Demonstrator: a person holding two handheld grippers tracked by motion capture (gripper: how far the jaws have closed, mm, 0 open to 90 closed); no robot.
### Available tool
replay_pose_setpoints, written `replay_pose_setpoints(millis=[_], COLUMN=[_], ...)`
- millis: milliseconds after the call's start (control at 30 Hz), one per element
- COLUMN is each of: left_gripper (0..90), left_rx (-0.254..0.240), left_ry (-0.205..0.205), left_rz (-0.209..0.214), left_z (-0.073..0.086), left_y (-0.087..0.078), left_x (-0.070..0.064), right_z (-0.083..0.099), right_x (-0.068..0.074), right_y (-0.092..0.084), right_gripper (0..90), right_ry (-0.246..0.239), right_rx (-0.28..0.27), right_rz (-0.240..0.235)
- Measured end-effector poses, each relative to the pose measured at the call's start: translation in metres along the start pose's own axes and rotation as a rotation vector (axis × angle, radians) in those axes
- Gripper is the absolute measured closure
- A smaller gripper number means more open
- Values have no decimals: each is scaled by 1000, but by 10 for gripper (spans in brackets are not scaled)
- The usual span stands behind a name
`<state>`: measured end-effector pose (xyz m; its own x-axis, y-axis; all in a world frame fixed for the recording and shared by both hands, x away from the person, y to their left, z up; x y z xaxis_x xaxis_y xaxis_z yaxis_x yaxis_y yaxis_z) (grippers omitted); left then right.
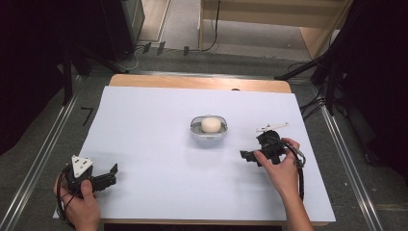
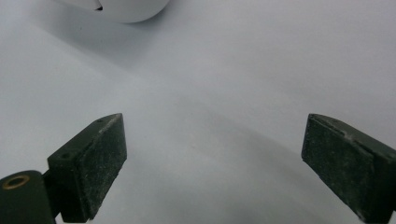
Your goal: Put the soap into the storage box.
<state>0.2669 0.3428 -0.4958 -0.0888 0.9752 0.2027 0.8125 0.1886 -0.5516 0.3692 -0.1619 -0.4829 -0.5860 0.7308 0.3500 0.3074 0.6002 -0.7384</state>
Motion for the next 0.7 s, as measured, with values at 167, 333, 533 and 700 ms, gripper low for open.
replay_pose_setpoints(millis=[167,333,533,700], left_gripper=[1,1,1,1], left_rx=[0,1,1,1], left_ry=[1,5,5,6], left_rz=[-1,1,1,1], left_z=[0,0,0,0], left_y=[0,0,0,0], left_x=[0,0,0,0], right_z=[11,22,37,49], right_x=[-6,-13,-21,-27], right_y=[-6,-11,-19,-24], right_gripper=[56,57,58,58], right_ry=[6,17,33,33], right_rx=[-30,-49,-78,-101], right_rz=[6,11,7,8])
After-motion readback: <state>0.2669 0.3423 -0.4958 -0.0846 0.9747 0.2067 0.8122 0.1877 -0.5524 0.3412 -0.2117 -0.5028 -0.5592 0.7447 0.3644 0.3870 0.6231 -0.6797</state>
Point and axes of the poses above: each handheld gripper's, and its own axes: y roughly forward along the jaws, z roughly out of its underside, x roughly to its left, the point moved 5 cm from there along y, roughly forward along the jaws, and after that the axes turned 13 degrees about -z, right-handed, at the moved point
